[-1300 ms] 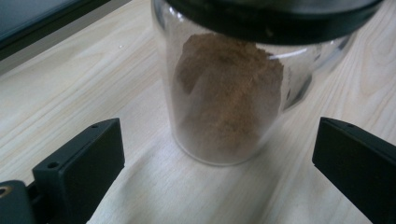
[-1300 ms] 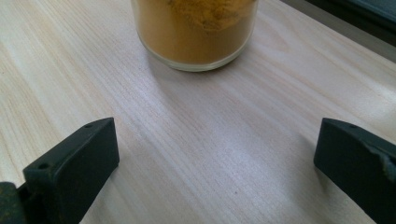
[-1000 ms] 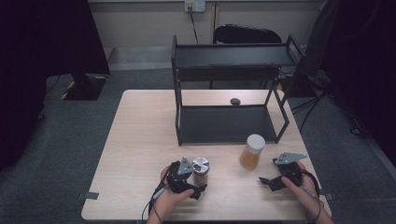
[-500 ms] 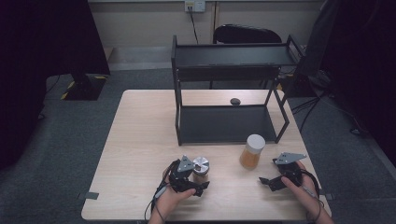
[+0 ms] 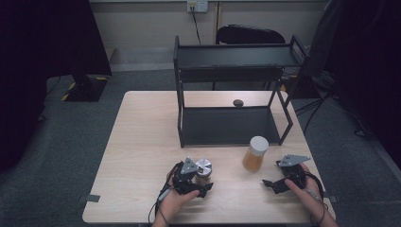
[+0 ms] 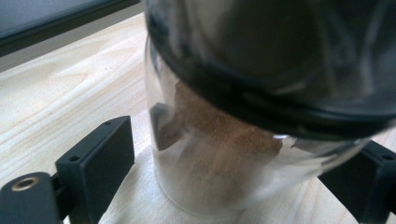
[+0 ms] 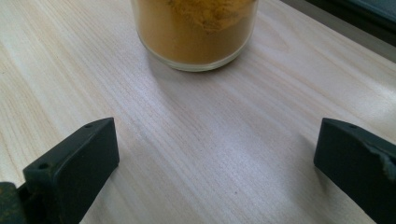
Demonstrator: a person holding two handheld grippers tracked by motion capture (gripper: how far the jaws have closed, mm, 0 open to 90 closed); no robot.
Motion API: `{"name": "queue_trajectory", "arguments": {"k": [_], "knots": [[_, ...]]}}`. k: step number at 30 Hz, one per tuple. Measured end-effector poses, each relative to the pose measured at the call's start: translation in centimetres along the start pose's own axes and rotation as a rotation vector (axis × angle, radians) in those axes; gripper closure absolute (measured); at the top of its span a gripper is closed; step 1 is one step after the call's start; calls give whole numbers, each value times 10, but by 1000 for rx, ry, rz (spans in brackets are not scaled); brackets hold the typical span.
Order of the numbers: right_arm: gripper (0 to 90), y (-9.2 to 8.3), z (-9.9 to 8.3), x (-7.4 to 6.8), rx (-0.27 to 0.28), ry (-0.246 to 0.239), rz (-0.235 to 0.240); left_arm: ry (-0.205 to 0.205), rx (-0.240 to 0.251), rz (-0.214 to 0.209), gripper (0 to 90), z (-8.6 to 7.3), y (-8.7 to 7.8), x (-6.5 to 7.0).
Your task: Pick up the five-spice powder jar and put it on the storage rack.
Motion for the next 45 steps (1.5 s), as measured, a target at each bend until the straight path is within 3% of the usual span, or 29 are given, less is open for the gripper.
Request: {"name": "queue_trajectory", "arguments": {"k": [12, 21, 31, 38, 45], "knots": [[0, 0, 0, 0, 0, 0, 0, -16, 10, -12, 199, -1, 3, -2], [0, 0, 0, 0, 0, -1, 0, 17, 9, -2, 257, 1, 4, -1], [0, 0, 0, 0, 0, -1, 0, 24, 26, 6, 276, -1, 4, 1], [0, 0, 0, 0, 0, -1, 0, 76, 34, 32, 300, -1, 3, 5], [0, 0, 0, 0, 0, 0, 0, 76, 24, 35, 313, 2, 2, 5]]}}
Point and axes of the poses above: each handheld gripper's, and its own axes: y roughly forward along the jaws, z roughly out of its top, x roughly to its right, the point moved 8 cm from there along y, roughly forward along the jaws, and after that the axes turned 1 degree about -y, right-handed, at the moved point
